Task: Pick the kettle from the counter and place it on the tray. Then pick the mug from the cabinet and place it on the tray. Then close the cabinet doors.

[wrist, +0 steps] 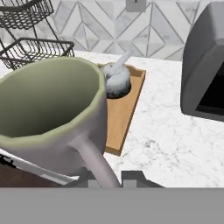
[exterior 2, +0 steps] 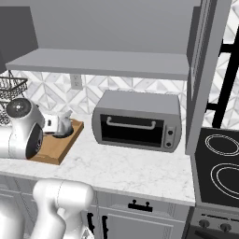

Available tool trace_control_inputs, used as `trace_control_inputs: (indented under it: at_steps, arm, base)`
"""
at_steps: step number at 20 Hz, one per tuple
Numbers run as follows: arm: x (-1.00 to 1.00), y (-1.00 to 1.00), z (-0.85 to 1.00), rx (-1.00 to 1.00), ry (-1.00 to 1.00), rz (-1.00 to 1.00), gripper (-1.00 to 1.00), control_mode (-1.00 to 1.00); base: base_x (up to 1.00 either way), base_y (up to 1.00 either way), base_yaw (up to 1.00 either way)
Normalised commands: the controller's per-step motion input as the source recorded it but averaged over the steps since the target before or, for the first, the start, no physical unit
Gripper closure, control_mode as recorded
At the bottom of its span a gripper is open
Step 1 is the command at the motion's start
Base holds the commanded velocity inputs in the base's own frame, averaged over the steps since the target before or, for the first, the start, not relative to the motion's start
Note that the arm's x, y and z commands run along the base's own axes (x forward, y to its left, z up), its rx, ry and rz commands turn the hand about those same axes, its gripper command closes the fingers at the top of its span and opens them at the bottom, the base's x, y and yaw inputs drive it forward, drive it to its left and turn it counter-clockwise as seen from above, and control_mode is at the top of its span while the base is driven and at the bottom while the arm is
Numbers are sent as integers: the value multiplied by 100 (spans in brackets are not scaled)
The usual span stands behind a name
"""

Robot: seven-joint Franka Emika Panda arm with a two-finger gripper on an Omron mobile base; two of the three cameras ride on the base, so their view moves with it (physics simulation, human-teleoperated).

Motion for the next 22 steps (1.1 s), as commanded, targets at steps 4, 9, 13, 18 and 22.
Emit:
trace_control_inputs:
  at_steps: [4,9,13,18,22]
  arm:
    - [28,26,-44,6,3,0,100,-100]
    - [44,26,-60,4,4,0,100,-100]
    - [49,28,-67,2,0,0,100,-100]
    - [46,22,-57,1,0,0,100,-100]
    - [47,22,-53,1,0,0,100,-100]
  base:
    - [0,0,0]
    - [0,0,0]
    - [0,0,0]
    - [0,0,0]
    - [0,0,0]
